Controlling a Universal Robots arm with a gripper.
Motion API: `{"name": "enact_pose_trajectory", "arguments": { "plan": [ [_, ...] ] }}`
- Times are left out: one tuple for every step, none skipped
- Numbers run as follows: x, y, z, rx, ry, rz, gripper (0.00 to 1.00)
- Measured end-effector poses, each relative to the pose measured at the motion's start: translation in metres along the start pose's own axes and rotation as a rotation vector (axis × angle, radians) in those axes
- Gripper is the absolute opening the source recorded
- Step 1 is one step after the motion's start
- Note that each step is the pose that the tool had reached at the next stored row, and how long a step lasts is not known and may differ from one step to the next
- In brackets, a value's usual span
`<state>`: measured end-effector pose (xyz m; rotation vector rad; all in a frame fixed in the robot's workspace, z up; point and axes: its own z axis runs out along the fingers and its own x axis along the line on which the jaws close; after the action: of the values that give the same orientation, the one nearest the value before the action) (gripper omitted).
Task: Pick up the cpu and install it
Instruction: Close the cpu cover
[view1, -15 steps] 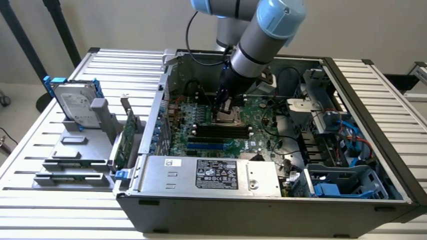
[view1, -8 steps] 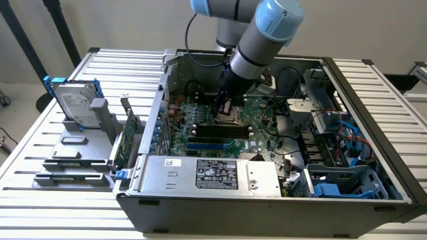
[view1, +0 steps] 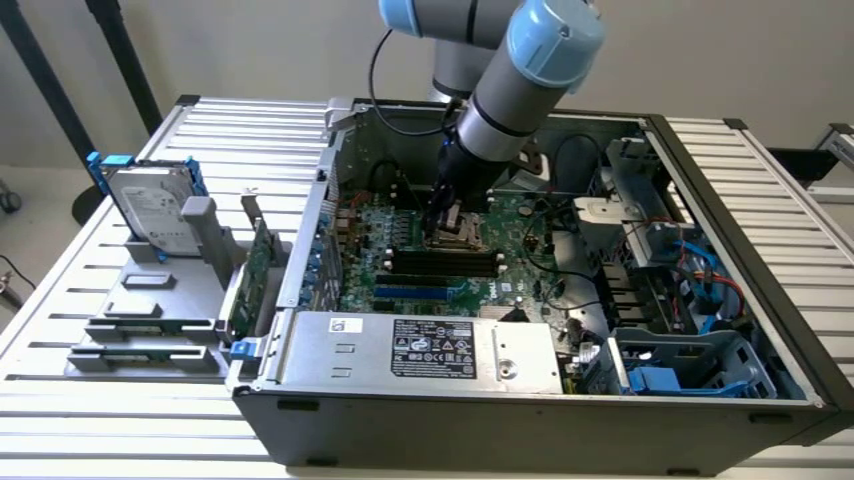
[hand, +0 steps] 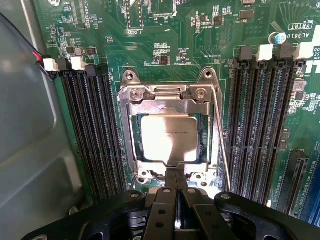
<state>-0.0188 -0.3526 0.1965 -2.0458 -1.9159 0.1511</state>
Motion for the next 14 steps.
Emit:
{"name": "enact_pose_trajectory", "arguments": {
  "plan": [
    [0.0,-0.0001,0.0001,-0.0004,-0.0001,0.0,0.11],
    [0.0,-0.0002,0.0001,-0.0004,-0.0002,0.0,0.11],
    [0.0,-0.0003,0.0002,-0.0006,0.0001,0.0,0.11],
    [0.0,-0.0004,0.0002,-0.0006,0.0012,-0.001,0.11],
    [0.0,-0.0006,-0.0002,-0.0004,0.0028,-0.001,0.11],
    [-0.001,-0.0009,-0.0008,-0.0003,0.0044,-0.001,0.11],
    [-0.001,-0.0015,-0.0015,-0.0001,0.0062,-0.002,0.11],
    [-0.001,-0.0023,-0.0022,0.0001,0.0082,-0.003,0.11],
    [-0.001,-0.0033,-0.0028,0.0003,0.0102,-0.003,0.11],
    [-0.001,-0.0047,-0.0034,0.0005,0.0127,-0.004,0.11],
    [-0.001,-0.0063,-0.0037,0.0008,0.0151,-0.005,0.11],
    [-0.001,-0.0081,-0.0038,0.001,0.0174,-0.006,0.11],
    [-0.001,-0.0102,-0.0037,0.0013,0.019,-0.006,0.11],
    [-0.001,-0.0124,-0.0036,0.0017,0.0204,-0.006,0.11]
  ]
}}
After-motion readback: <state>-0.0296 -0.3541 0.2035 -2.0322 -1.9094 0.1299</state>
